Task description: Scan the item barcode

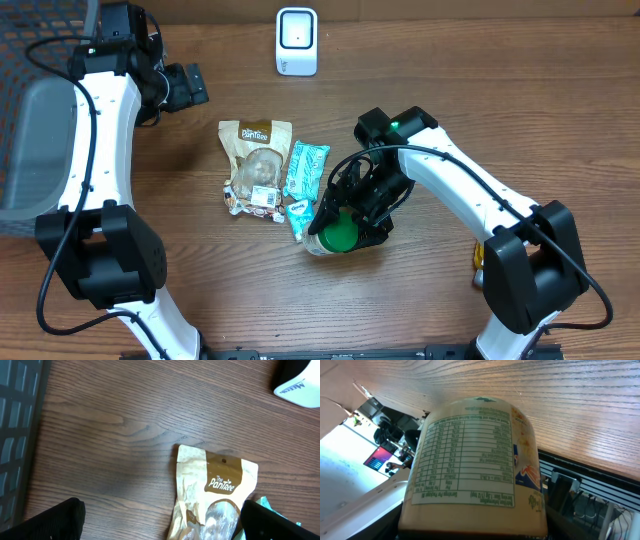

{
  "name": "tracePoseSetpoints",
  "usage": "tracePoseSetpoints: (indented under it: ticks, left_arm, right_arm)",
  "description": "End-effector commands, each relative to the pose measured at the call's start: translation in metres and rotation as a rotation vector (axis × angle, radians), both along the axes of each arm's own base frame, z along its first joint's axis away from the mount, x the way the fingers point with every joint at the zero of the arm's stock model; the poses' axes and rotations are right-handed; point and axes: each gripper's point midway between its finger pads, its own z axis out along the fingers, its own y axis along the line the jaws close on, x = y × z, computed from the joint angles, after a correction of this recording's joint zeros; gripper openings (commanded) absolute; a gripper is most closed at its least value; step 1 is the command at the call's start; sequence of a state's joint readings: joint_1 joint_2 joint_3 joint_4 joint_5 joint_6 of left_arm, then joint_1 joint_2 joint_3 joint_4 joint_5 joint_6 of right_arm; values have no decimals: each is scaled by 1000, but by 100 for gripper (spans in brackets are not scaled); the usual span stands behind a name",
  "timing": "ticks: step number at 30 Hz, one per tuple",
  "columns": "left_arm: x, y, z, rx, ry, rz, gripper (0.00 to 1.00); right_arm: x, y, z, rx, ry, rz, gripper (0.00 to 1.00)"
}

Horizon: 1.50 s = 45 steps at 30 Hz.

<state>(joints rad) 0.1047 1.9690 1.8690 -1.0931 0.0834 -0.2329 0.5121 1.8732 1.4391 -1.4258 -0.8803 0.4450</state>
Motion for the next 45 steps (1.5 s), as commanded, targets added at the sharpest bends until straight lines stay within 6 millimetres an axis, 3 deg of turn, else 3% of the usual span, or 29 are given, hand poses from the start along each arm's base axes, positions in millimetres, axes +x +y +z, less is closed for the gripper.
tracePoseSetpoints:
  ticks: [1,36,39,45]
  left_arm:
    - [2,-5,11,-1,-27,-26,100]
    - [2,-5,11,-1,-27,-27,99]
    - [2,-5,11,-1,-27,-27,100]
    - [2,-5,11,-1,-27,-27,100]
  right_arm:
    - [3,8,14,53,-10,-7,69]
    - [6,9,13,61,-26,-6,68]
    - [9,10,12,69,-46,-5,61]
    - [27,15,11,112,-124,-18,62]
